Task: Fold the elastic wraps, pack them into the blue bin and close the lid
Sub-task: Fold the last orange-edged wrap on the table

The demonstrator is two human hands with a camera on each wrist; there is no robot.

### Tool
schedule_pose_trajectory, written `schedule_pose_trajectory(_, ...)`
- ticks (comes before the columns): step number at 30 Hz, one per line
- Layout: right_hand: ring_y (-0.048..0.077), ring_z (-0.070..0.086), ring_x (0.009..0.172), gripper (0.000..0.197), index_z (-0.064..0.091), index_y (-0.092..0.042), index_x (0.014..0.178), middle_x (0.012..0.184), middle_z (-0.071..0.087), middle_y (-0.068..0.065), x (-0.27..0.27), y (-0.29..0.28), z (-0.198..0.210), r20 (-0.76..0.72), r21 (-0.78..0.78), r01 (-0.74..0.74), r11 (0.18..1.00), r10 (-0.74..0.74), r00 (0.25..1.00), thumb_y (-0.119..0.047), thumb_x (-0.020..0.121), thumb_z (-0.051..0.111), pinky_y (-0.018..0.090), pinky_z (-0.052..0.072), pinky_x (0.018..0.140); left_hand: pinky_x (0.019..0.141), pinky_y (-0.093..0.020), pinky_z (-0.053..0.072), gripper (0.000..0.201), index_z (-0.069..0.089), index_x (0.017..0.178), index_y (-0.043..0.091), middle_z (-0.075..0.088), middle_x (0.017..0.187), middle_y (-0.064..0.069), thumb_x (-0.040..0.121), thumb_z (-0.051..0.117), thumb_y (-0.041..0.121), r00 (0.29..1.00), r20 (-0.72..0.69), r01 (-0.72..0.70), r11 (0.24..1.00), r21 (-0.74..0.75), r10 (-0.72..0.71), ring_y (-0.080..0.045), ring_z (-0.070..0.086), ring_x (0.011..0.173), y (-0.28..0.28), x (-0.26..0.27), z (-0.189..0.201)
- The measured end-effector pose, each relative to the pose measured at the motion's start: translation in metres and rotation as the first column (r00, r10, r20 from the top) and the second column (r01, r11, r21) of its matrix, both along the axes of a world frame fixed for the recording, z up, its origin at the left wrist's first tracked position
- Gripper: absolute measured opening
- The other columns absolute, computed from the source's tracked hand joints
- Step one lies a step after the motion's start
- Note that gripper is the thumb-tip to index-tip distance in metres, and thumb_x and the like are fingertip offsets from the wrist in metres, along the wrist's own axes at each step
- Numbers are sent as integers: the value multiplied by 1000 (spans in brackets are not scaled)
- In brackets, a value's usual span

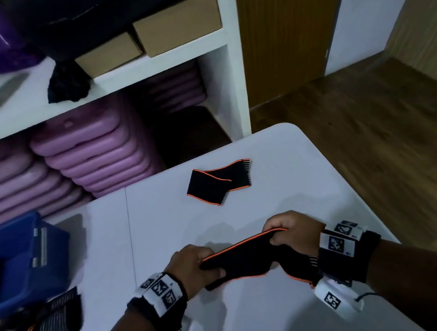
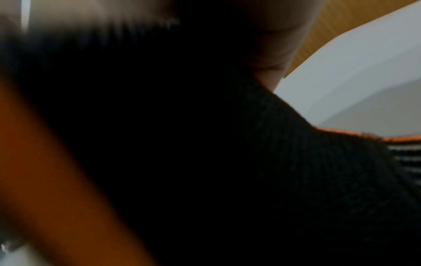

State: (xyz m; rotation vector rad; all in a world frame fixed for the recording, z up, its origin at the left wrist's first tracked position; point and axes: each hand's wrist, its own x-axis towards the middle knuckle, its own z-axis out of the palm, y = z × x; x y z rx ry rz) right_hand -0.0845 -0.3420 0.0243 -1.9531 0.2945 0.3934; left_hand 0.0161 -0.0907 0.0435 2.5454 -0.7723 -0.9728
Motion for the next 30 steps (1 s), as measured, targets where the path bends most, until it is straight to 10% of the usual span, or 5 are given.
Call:
schedule_pose_trajectory(5, 8, 57, 72, 5, 63, -28, 76, 73, 60, -9, 36, 23, -10, -254, -157, -277, 948, 233, 939, -25, 78, 60, 24, 44, 68, 66, -20, 49, 23, 66, 77, 32, 69, 72, 13, 79, 74, 11, 896, -57, -435, 844, -315, 441, 0, 62, 67, 39, 10, 0)
schedule_pose_trajectory(10, 15, 57, 113, 27, 59, -32, 113, 123, 59, -7, 89, 50, -18, -248, -405, -252, 879, 160, 956, -33, 86, 55, 28, 45, 97, 63, -8, 44, 16, 66, 88, 25, 72, 77, 10, 85, 70, 10, 787, -115, -574, 651, -496, 606, 6, 64, 71, 70, 25, 16)
schedule_pose_trajectory(18, 28, 65, 88, 66, 35, -28, 145, 119, 61, 12, 164, 73, -52, -136, -279, 256, 925, -302, 944, -30, 85, 63, 35, 53, 74, 71, -15, 45, 23, 53, 105, 28, 68, 86, 5, 92, 57, 9, 854, -60, -476, 729, -492, 516, -2, 62, 79, 122, 37, 34)
schedule_pose_trajectory(22, 31, 60, 113, 53, 53, -6, 134, 126, 61, 17, 188, 76, -71, -159, -125, 439, 890, -455, 876, -22, 86, 69, 35, 47, 95, 63, -15, 47, 59, 46, 118, 43, 61, 78, 4, 82, 67, 1, 876, -114, -463, 751, -470, 468, -1, 60, 68, 147, 35, 45)
schedule_pose_trajectory(30, 19, 61, 77, 38, 66, -21, 110, 86, 66, -1, 145, 114, -29, 125, -113, 503, 857, -489, 863, -25, 73, 56, 28, 49, 69, 70, -15, 53, 84, 30, 134, 55, 63, 86, 5, 81, 70, 4, 878, -77, -450, 759, -470, 472, -4, 65, 77, 175, 33, 52)
